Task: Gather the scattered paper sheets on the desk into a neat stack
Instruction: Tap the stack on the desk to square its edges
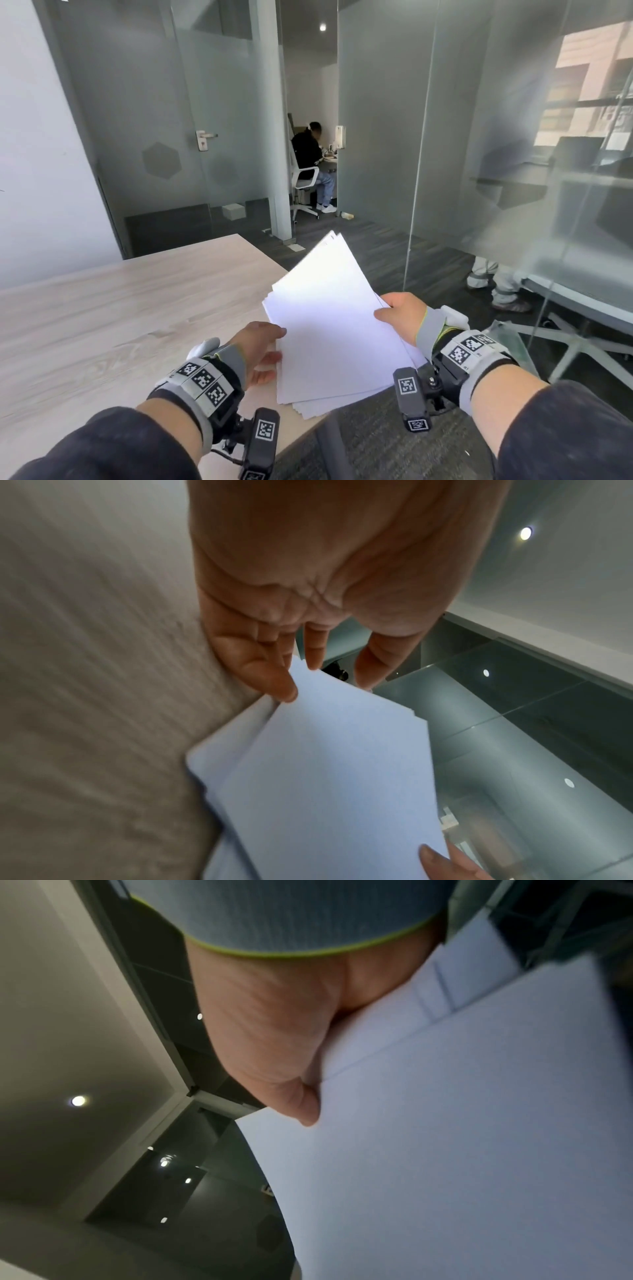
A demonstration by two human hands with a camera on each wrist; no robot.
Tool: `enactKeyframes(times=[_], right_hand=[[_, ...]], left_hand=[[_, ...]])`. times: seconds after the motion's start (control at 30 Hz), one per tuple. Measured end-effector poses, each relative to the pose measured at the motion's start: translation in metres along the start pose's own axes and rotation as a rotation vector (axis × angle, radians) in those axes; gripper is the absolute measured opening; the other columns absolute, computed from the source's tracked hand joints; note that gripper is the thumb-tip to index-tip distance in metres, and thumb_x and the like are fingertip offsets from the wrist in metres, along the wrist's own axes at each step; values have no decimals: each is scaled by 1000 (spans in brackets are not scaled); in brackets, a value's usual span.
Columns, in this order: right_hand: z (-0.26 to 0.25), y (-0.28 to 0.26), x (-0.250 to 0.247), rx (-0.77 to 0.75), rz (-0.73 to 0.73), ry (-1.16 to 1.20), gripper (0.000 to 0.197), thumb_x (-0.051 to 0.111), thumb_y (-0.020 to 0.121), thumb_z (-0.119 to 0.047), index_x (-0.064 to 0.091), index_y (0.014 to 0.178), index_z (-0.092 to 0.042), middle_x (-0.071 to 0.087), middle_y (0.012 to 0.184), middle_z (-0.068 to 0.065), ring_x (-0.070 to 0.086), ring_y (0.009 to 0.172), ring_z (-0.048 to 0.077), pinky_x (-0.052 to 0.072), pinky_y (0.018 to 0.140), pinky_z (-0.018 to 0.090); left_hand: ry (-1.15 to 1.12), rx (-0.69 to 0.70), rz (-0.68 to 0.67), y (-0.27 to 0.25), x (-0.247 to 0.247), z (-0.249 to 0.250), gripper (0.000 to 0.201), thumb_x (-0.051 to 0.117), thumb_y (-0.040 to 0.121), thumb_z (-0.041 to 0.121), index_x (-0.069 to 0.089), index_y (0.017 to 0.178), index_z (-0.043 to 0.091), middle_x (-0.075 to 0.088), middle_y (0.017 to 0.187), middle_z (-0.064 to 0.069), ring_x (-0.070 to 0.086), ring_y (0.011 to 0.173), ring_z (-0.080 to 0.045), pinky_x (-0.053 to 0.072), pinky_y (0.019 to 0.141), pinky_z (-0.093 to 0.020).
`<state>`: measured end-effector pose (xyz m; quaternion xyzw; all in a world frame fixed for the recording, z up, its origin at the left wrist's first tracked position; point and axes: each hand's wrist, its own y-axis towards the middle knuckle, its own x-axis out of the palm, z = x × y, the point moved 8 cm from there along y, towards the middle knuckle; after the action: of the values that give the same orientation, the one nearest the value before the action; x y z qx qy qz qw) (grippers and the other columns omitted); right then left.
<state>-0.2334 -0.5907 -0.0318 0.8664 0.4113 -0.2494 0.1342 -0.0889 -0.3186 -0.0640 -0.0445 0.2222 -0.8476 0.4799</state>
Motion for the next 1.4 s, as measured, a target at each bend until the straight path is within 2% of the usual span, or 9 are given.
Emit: enactKeyframes(times=[0.17,0.33,0.43,0.57,0.67,0.8,0.97,1.13,1.4], right_hand=[[-36,-20,17,-81,-5,398,12,66,75,-17,77,77,-15,76,87,10,68,78,26,53,80,40],[-57,-32,50,-90,-90,614,21,54,96,3,72,103,-5,77,101,15,73,88,28,58,85,41],[-78,-33,80,-142,-186,584,24,54,96,5,68,112,-6,76,106,11,73,94,24,57,81,34],[-114,-37,117,-176,-304,578,40,59,79,0,64,117,-13,76,109,5,72,98,21,57,83,32],[-142,-39,143,-197,-337,649,31,57,90,7,68,110,-14,77,103,4,72,96,22,56,88,37],[-189,-46,190,-274,-376,718,26,69,92,-8,71,118,-12,74,118,6,70,112,23,52,98,39],[-239,-63,241,-339,-384,714,13,72,90,-10,75,102,-14,78,106,3,74,100,20,57,91,36],[-270,-81,288,-366,-476,704,7,74,89,-12,77,94,-15,79,99,1,75,94,17,59,83,27],[-274,-92,307,-339,-512,743,6,72,88,-5,76,84,-9,76,82,0,72,79,11,56,72,18]], left_hand=[[5,85,163,13,-53,7,70,76,84,47,47,144,24,58,129,-6,60,103,-23,56,79,-40],[-220,160,-88,3,-67,23,40,74,90,32,67,126,15,76,116,-9,71,106,-31,57,90,-44],[-252,305,35,-7,-101,35,30,73,91,15,68,121,15,77,114,-11,72,104,-34,56,95,-52],[-322,429,84,-30,-137,48,27,70,92,7,68,119,12,77,108,-13,73,96,-34,59,84,-45],[-284,537,147,-53,-169,58,24,71,90,6,70,114,8,78,104,-12,74,86,-30,61,73,-37],[-127,642,311,-85,-232,61,7,77,86,8,77,90,14,79,84,-7,73,72,-25,60,66,-33],[-80,650,458,-115,-306,46,10,81,83,13,80,79,23,80,84,-5,74,76,-25,58,78,-38],[-145,599,524,-136,-353,16,13,82,81,13,75,91,16,79,90,-8,73,80,-27,55,75,-34],[-230,566,481,-137,-359,-25,52,80,65,25,69,115,18,80,102,0,75,93,-21,56,78,-34]])
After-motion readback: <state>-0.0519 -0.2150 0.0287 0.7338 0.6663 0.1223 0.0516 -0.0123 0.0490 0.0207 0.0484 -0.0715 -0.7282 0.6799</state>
